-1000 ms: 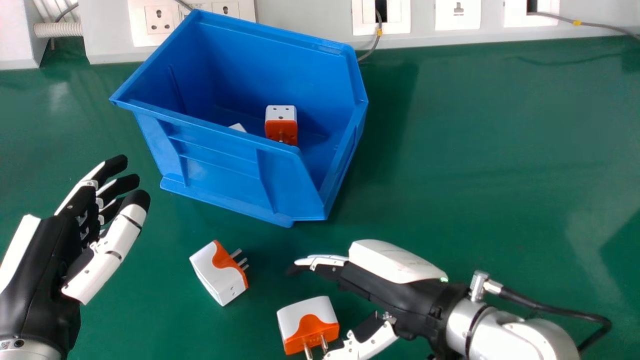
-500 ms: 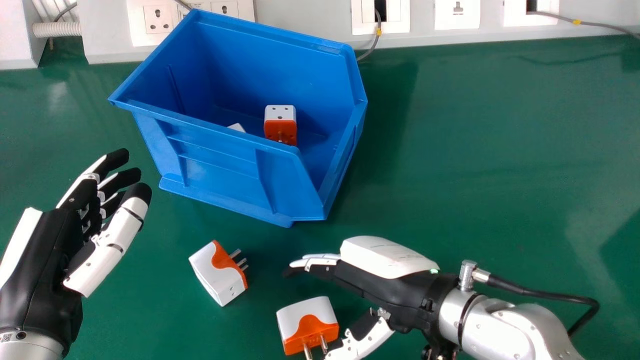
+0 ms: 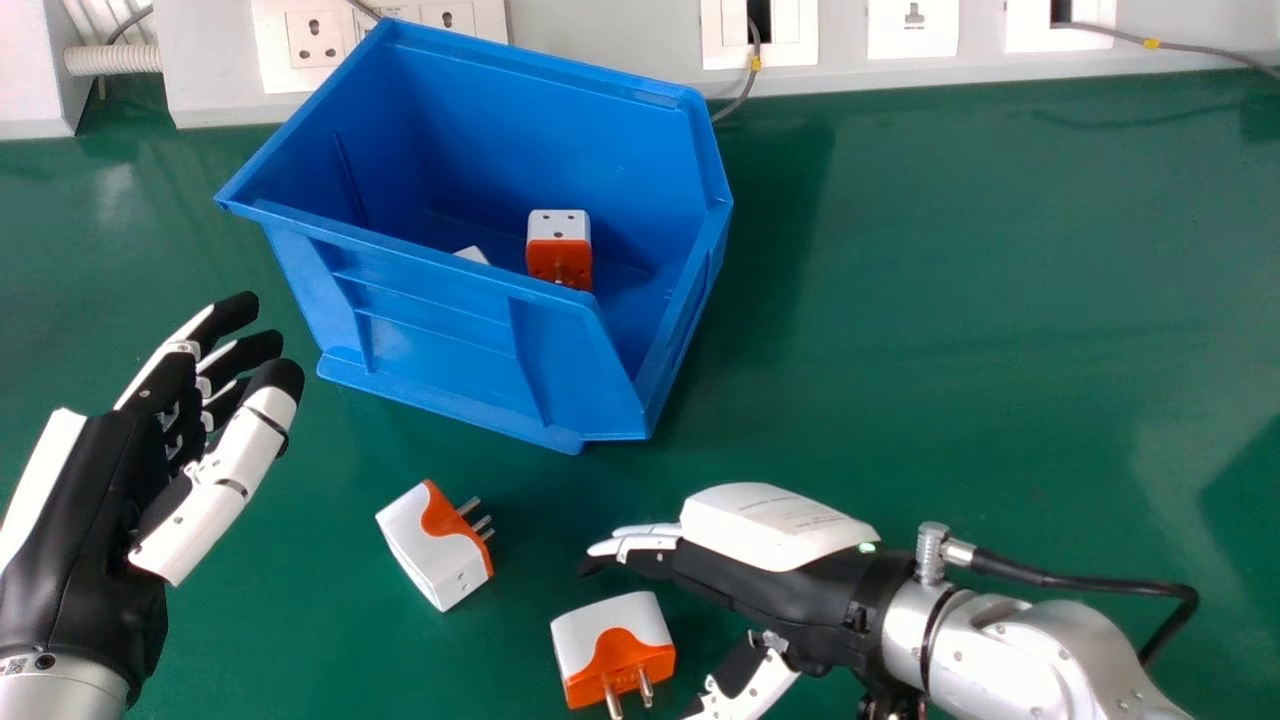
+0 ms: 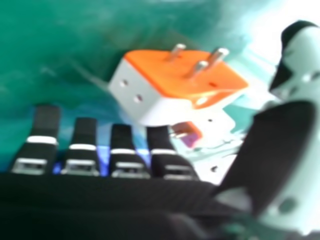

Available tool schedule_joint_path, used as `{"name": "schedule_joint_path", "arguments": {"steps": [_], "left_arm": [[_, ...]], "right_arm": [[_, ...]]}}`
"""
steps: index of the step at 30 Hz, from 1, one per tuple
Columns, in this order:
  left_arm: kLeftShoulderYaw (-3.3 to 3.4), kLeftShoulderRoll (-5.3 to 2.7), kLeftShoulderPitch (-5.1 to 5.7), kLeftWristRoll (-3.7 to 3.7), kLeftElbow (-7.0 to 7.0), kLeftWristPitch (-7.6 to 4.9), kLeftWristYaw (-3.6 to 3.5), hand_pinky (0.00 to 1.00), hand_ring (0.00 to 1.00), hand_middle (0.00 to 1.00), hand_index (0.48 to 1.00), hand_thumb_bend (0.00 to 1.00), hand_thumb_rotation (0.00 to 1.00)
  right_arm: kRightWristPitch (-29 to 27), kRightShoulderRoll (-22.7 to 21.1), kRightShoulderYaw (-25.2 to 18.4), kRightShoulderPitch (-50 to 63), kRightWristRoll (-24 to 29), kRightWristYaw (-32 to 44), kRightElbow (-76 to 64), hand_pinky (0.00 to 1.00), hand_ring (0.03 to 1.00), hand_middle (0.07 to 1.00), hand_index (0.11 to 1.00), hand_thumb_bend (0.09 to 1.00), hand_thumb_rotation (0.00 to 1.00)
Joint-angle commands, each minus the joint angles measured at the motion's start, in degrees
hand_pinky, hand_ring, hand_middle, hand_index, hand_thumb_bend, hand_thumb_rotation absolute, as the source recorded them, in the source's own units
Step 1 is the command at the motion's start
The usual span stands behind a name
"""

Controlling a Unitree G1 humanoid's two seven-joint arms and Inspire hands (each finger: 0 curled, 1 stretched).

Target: Pick all objects and put in blue box

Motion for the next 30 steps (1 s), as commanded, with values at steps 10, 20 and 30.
{"name": "schedule_joint_path", "arguments": {"steps": [10, 20, 30], "left_arm": [[0.19, 0.62, -0.54, 0.19, -1.12, -0.27, 0.39, 0.76, 0.85, 0.88, 0.897, 0.35, 0.60], [0.04, 0.68, -0.67, 0.41, -1.05, -0.25, 0.44, 0.76, 0.85, 0.88, 0.897, 0.35, 0.60], [-0.08, 0.63, -0.98, 0.28, -0.99, -0.04, 0.44, 0.76, 0.85, 0.88, 0.897, 0.35, 0.60]], "right_arm": [[-0.93, 0.12, 0.85, -2.10, -2.44, -0.89, 1.94, 0.75, 0.865, 0.891, 0.845, 0.611, 0.28], [0.76, 1.80, 1.58, -2.43, -5.42, -2.97, 2.79, 0.74, 0.861, 0.888, 0.843, 0.615, 0.26], [3.16, 3.72, 2.30, -1.87, -6.99, -4.31, 2.68, 0.74, 0.857, 0.886, 0.836, 0.606, 0.22]]}}
